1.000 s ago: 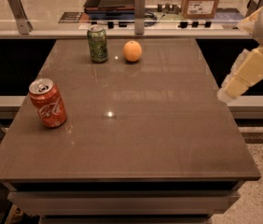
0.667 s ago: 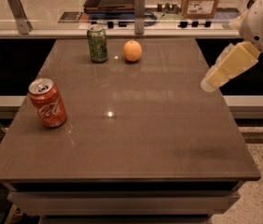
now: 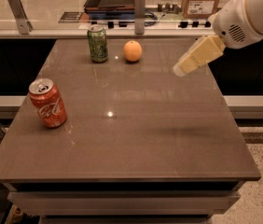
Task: Move orange near coke can
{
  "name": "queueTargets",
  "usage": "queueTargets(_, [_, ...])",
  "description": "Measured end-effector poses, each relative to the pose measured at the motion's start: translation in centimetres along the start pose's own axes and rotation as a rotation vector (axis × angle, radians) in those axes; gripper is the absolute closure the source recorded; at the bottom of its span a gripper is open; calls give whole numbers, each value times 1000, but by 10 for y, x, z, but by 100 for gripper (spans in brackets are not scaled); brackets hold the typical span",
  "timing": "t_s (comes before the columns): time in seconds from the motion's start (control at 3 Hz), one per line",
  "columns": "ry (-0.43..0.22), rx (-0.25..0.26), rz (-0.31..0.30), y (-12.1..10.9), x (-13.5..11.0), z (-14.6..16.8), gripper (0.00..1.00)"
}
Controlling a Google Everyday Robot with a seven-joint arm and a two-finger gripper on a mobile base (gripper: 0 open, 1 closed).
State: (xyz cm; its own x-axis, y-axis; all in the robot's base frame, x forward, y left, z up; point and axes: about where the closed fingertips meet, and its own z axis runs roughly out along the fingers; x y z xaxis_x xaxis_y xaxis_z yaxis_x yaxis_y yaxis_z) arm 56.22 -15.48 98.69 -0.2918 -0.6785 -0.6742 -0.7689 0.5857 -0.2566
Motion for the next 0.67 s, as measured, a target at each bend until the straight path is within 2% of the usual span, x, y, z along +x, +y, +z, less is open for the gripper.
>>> queueTargets(0.67, [-131, 14, 40, -20, -18, 51, 0])
